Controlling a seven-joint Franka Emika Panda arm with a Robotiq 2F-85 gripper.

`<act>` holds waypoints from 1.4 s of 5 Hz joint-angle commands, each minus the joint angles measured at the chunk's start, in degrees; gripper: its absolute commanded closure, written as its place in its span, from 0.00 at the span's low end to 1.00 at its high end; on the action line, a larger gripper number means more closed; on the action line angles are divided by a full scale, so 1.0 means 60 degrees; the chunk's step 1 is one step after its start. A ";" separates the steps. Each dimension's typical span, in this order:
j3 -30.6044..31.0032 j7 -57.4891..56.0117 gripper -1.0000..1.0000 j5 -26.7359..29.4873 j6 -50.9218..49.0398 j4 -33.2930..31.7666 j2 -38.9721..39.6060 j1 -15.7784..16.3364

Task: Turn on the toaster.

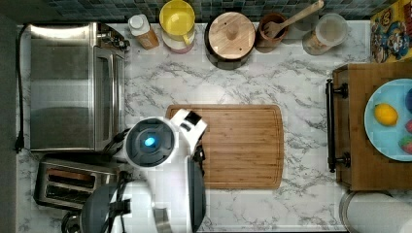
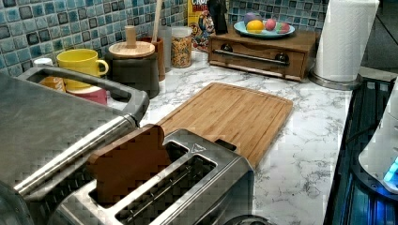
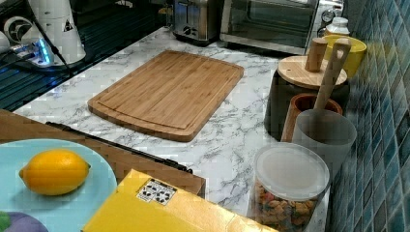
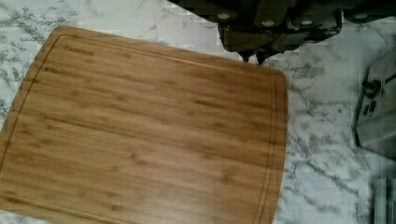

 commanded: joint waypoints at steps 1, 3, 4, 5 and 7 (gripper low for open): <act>0.1067 0.0280 1.00 0.0566 0.0403 -0.1960 -0.1076 0.1016; 0.1500 0.0061 1.00 0.1330 0.0250 -0.2351 -0.1212 0.1782; 0.1894 0.0176 1.00 0.1700 0.0192 -0.2345 -0.0995 0.2026; 0.1875 0.0473 1.00 0.2392 0.0389 -0.2307 -0.0915 0.1949; 0.1540 0.0766 1.00 0.3528 0.1063 -0.2210 -0.0900 0.1623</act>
